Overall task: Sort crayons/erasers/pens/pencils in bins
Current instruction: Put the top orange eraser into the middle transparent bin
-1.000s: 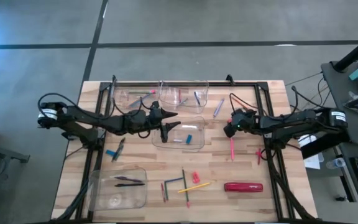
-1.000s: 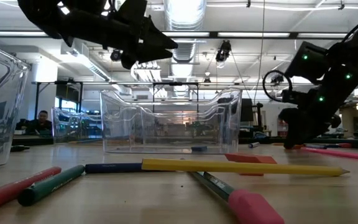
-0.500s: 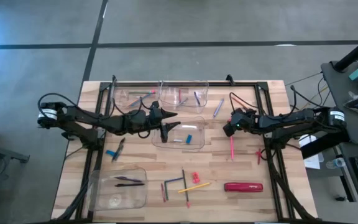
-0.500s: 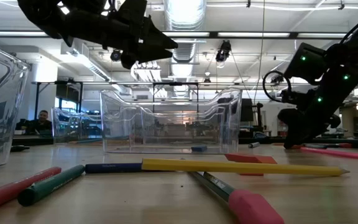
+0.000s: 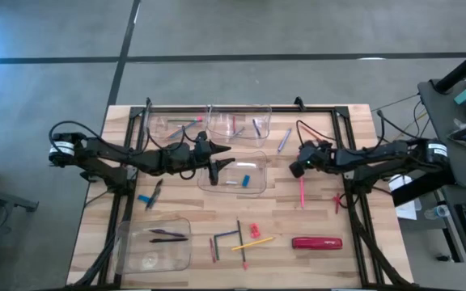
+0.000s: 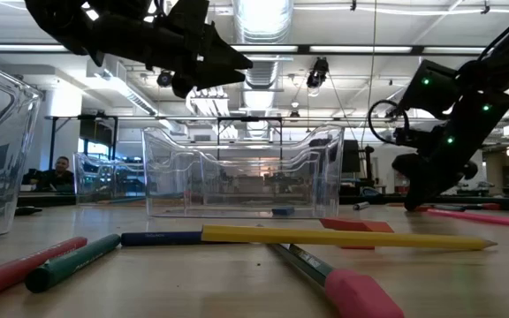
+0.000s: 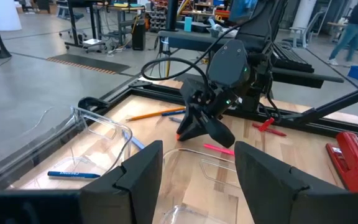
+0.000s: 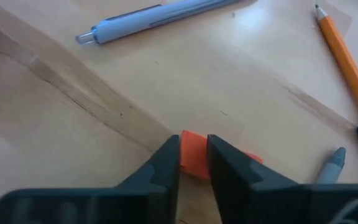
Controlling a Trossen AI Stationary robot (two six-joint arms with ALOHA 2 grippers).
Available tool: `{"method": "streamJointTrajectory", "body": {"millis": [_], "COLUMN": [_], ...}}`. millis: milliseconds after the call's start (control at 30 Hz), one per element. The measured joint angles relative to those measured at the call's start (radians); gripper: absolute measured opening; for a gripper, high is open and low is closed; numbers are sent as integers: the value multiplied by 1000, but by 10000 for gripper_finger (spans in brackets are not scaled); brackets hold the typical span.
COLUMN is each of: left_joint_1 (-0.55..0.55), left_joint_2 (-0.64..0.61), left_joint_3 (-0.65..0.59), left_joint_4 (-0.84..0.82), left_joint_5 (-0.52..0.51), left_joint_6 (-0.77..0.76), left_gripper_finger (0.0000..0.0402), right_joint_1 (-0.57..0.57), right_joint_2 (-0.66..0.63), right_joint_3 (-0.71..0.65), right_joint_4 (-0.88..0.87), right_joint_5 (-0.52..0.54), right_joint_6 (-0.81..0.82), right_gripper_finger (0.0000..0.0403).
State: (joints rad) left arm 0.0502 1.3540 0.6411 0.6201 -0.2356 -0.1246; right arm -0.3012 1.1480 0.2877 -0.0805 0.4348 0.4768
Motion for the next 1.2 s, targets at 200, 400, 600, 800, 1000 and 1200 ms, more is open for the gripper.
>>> {"method": "streamJointTrajectory", "body": {"millis": [200, 400, 600, 800, 1000, 1200], "left_joint_1": [0, 0, 0, 0, 0, 0], "left_joint_2": [0, -1, -1, -1, -1, -1], "left_joint_3": [0, 0, 0, -2, -5, -5], "left_joint_4": [0, 0, -1, -1, -1, -1], "left_joint_5": [0, 0, 0, 0, 0, 0], "left_joint_6": [0, 0, 0, 0, 0, 0], "left_gripper_finger": [185, 185, 185, 185, 185, 185], "right_joint_1": [1, 18, 69, 142, 228, 345], "right_joint_2": [2, -1, -23, -97, -203, -278], "right_joint_3": [58, 110, 146, 183, 204, 211], "right_joint_4": [-51, -74, -75, -104, -102, 6], "right_joint_5": [20, 15, 11, 11, 12, 12], "right_joint_6": [-29, -50, -59, -62, -59, -89], "right_gripper_finger": [14, 9, 9, 9, 9, 9]}}
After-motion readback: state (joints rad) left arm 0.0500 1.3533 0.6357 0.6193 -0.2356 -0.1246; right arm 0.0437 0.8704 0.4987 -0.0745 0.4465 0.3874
